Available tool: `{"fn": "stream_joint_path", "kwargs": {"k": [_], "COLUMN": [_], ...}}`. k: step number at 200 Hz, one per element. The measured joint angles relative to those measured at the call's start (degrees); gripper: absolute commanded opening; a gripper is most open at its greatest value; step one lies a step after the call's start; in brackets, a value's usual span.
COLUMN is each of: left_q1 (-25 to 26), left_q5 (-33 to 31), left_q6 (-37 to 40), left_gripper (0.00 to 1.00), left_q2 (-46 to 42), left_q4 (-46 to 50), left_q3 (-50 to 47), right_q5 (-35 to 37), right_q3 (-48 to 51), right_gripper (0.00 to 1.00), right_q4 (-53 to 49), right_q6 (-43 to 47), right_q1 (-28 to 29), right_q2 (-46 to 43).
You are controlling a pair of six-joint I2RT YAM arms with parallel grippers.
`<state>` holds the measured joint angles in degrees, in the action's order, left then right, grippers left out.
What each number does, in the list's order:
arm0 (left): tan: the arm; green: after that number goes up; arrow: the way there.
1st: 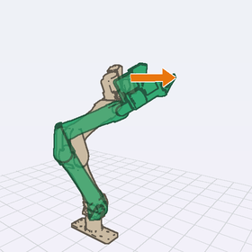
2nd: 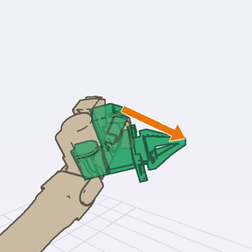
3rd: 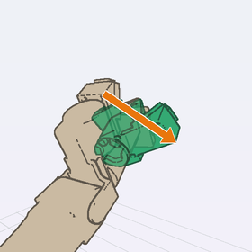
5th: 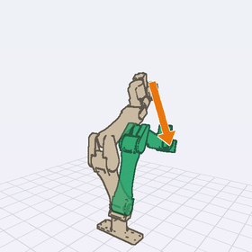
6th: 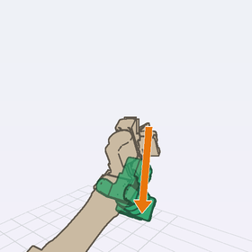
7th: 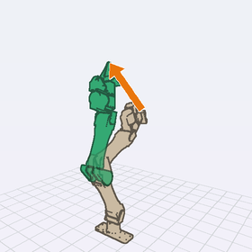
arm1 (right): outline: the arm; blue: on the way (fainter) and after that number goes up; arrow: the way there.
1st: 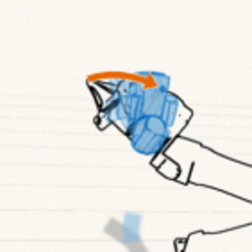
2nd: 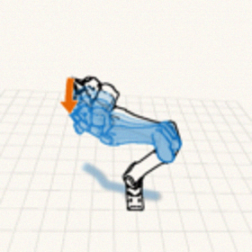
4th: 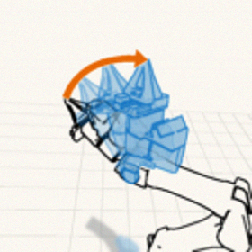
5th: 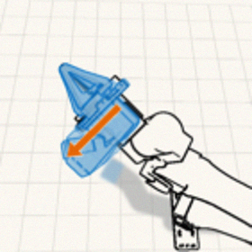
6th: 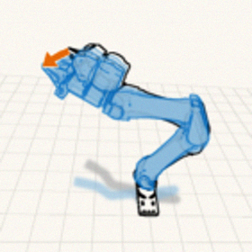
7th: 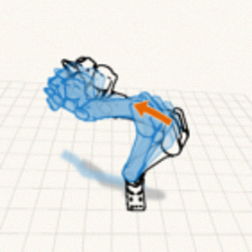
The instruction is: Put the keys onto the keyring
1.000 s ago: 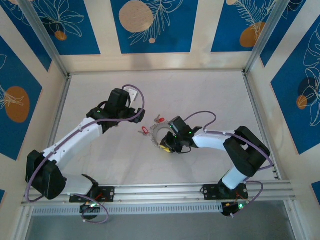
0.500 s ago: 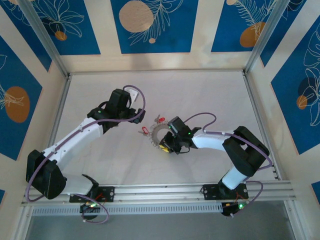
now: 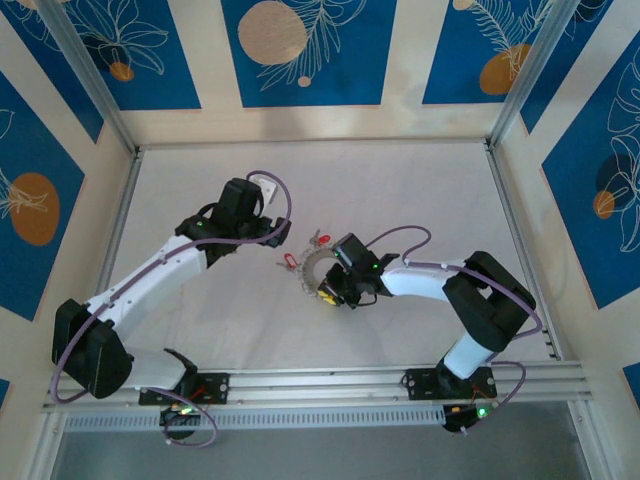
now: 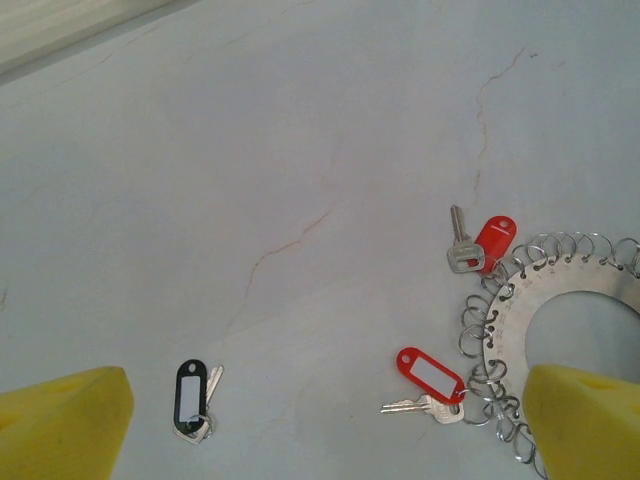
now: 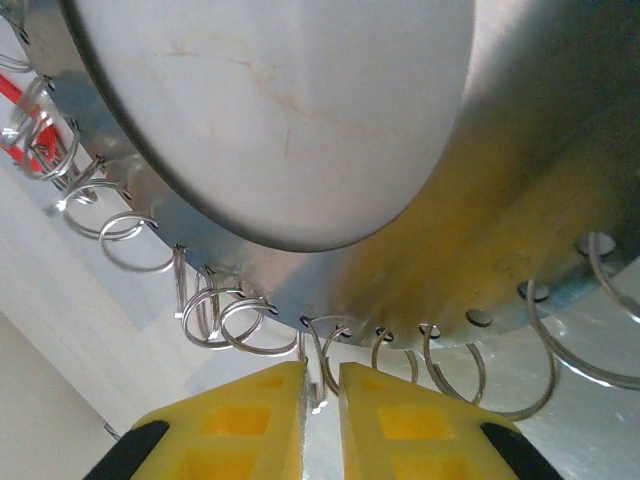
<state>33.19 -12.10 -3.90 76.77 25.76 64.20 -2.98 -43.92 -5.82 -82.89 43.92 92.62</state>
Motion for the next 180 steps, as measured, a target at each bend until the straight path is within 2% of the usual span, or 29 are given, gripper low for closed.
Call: {"fn": "stream_joint_path", "kwargs": {"k": [105,150,180], "left_q1": [0.39,0.63,0.74], "left_q5": [-0.42,-0.63,-0.66], "left_q6": [0.04,0.39,0.92], "left_gripper": [1.00,1.00,1.00], "left_q2": [0.33,0.33,0.33], "left_q4": [0.00,0.00,0.00], "left_q3": [0.00,0.00,0.00], "right_q5": [0.44,1.53,3.74], "right_q3": [-3.15,-3.52,-4.33], "right_gripper": [0.18,0.06,0.04], "right_q4": [-1.66,-3.23,-5.75], "right_q6": [-0.48,0.09,2.80], "right_q1": [0.55,0.70,0.74], "right_q2": [2.47,2.60,1.97]}}
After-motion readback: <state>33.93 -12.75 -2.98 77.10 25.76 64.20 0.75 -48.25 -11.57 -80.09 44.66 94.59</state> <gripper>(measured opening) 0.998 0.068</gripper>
